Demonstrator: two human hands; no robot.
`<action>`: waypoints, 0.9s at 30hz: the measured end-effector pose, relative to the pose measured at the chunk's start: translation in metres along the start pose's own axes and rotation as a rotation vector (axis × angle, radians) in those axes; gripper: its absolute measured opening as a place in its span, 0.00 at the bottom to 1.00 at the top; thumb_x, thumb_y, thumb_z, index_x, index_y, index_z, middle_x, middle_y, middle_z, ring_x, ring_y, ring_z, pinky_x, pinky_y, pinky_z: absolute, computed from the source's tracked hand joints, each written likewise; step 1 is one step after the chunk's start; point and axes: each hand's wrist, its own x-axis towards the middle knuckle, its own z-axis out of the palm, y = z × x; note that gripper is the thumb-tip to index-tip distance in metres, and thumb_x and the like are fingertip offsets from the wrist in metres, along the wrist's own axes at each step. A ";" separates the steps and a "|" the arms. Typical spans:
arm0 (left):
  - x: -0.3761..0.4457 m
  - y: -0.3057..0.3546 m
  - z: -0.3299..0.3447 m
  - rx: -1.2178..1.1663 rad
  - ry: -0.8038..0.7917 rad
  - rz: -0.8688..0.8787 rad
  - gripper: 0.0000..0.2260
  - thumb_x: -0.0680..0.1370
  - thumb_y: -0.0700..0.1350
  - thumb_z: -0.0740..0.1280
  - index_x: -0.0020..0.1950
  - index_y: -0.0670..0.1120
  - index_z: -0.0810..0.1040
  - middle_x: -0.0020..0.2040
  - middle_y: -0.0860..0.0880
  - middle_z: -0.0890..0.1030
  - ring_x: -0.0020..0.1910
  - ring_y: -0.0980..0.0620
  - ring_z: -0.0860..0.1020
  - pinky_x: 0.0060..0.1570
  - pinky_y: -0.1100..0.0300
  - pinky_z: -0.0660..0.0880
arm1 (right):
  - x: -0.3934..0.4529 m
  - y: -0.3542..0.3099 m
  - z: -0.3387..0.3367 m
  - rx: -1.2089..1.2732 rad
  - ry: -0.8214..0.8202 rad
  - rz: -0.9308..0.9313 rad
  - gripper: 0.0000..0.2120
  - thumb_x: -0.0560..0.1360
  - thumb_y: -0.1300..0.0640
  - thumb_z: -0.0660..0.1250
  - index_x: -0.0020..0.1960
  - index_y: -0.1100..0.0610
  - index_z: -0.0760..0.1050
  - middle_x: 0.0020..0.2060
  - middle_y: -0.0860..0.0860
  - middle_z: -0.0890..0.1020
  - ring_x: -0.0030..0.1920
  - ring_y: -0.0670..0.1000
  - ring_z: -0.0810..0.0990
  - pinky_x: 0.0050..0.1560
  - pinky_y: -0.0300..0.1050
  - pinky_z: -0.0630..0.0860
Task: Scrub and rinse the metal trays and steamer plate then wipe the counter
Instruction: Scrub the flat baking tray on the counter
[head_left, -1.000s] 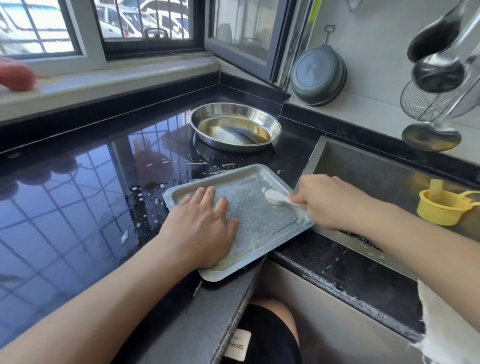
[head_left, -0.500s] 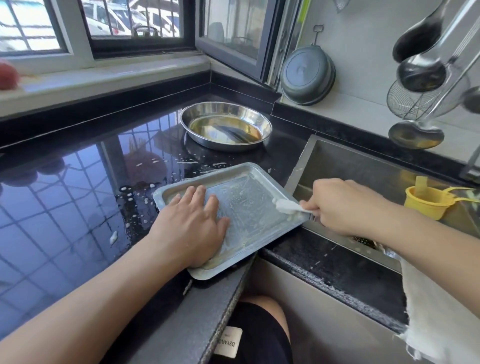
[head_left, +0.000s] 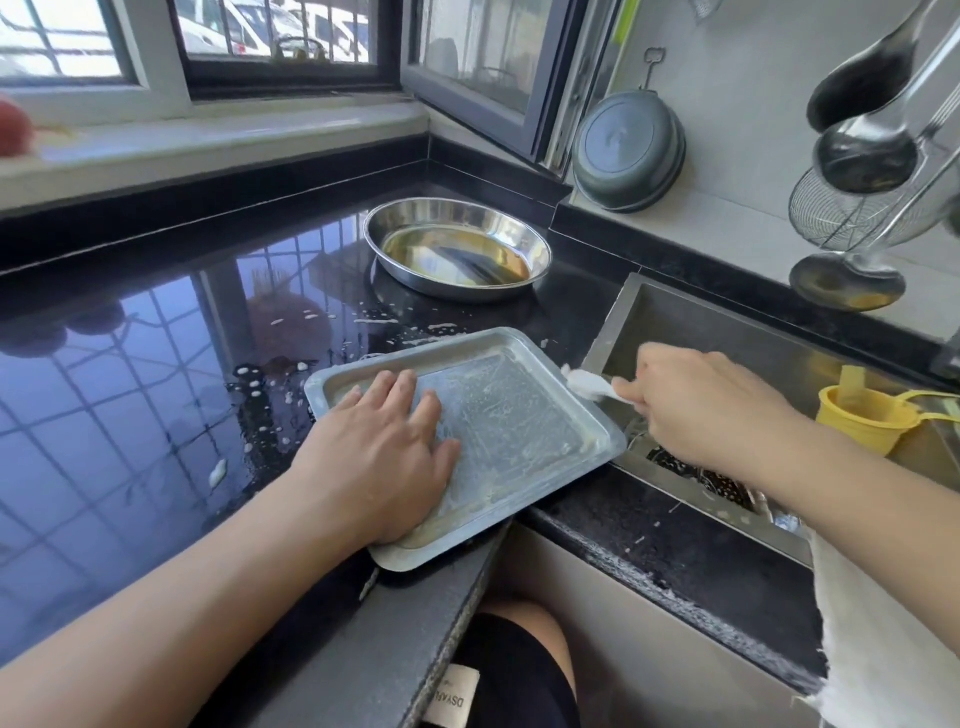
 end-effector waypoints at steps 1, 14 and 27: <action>0.000 0.000 0.000 -0.003 0.001 0.001 0.26 0.84 0.62 0.47 0.75 0.47 0.64 0.79 0.43 0.64 0.79 0.43 0.61 0.77 0.47 0.61 | 0.006 -0.009 -0.005 -0.011 0.018 -0.015 0.17 0.84 0.56 0.58 0.38 0.48 0.61 0.41 0.48 0.72 0.41 0.56 0.76 0.40 0.52 0.75; -0.001 0.002 -0.003 0.035 0.005 -0.002 0.31 0.80 0.62 0.41 0.74 0.46 0.66 0.78 0.42 0.65 0.78 0.42 0.62 0.76 0.46 0.62 | 0.077 -0.031 0.005 0.095 0.124 -0.109 0.08 0.84 0.51 0.61 0.56 0.52 0.76 0.46 0.48 0.75 0.44 0.55 0.75 0.40 0.49 0.67; -0.003 0.000 -0.001 0.019 0.008 0.021 0.32 0.79 0.63 0.39 0.74 0.47 0.65 0.77 0.43 0.66 0.78 0.43 0.62 0.75 0.46 0.63 | 0.071 -0.036 -0.022 -0.377 0.148 -0.291 0.10 0.82 0.56 0.63 0.59 0.49 0.81 0.45 0.49 0.73 0.47 0.59 0.79 0.39 0.50 0.69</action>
